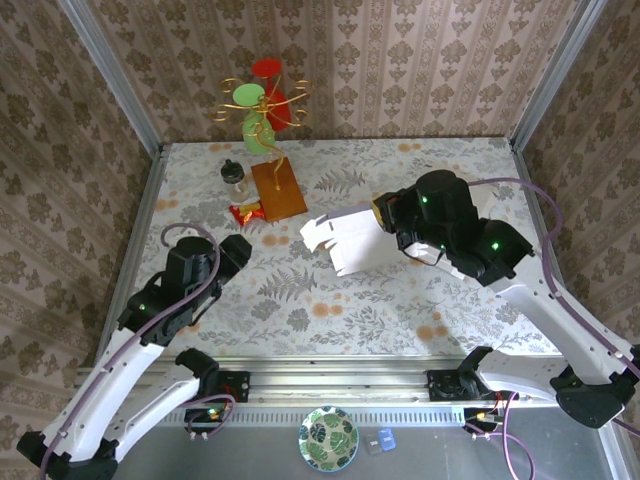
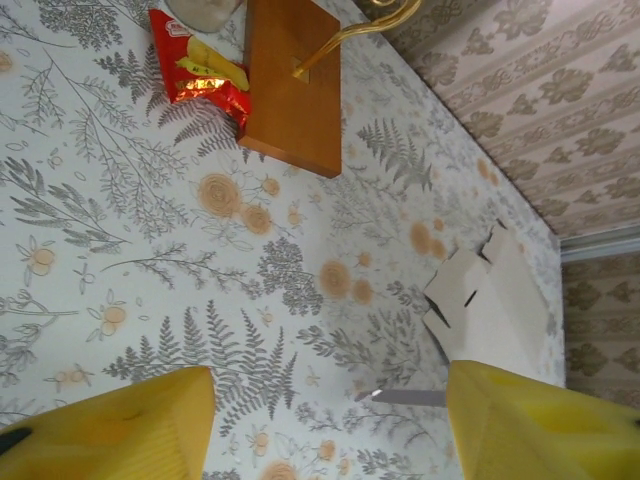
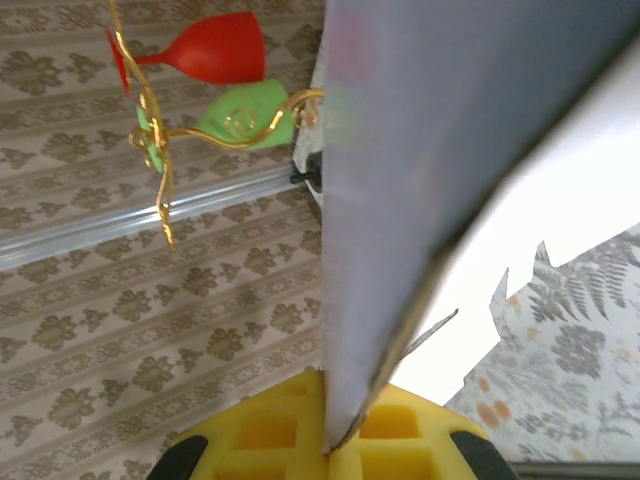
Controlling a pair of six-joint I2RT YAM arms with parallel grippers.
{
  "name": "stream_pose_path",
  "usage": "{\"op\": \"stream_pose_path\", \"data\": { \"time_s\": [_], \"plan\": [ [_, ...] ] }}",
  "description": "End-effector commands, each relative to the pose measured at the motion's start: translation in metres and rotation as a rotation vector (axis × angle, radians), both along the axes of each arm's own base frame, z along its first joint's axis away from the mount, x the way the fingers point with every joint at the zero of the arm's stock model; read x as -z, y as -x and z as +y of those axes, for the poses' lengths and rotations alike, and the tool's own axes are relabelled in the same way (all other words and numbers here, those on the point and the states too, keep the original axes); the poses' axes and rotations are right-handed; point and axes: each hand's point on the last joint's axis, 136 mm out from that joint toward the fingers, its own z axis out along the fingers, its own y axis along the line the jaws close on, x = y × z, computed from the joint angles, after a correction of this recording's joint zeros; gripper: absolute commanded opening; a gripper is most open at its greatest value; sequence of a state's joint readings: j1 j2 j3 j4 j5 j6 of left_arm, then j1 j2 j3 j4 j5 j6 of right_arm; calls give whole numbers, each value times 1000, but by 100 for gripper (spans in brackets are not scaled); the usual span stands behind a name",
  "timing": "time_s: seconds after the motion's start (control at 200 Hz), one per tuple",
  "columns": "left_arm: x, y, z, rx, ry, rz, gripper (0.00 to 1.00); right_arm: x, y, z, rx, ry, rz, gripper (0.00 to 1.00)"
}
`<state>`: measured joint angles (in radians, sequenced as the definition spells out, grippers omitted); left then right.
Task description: Fold the paper box
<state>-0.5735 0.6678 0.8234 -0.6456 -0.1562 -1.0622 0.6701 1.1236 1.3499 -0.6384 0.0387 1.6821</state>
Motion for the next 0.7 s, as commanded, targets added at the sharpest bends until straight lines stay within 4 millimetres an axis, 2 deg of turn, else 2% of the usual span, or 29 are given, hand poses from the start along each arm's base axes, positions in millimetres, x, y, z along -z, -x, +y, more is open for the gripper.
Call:
{"op": "stream_pose_path", "data": {
  "time_s": [0.0,0.2,0.255,0.42,0.44,0.555,0.695],
  "plan": [
    [0,0,-6,71,-35,7,62,21,5,6,-27,5,109,0],
    [-10,-6,-22,112,11,41,63,47,-33,33,-38,-30,140,0],
    [-20,-9,-27,111,53,39,65,56,-40,36,-42,-11,156,0],
    [-52,-16,-43,96,151,30,73,66,-63,45,-33,-29,128,0],
    [-54,-17,-45,95,159,34,74,78,-68,49,-33,-21,149,0],
    [-61,-22,-61,97,222,52,74,96,-77,57,-47,-15,175,0],
    [-60,-31,-84,110,284,72,74,111,-80,64,-65,-9,194,0]
  ]
}}
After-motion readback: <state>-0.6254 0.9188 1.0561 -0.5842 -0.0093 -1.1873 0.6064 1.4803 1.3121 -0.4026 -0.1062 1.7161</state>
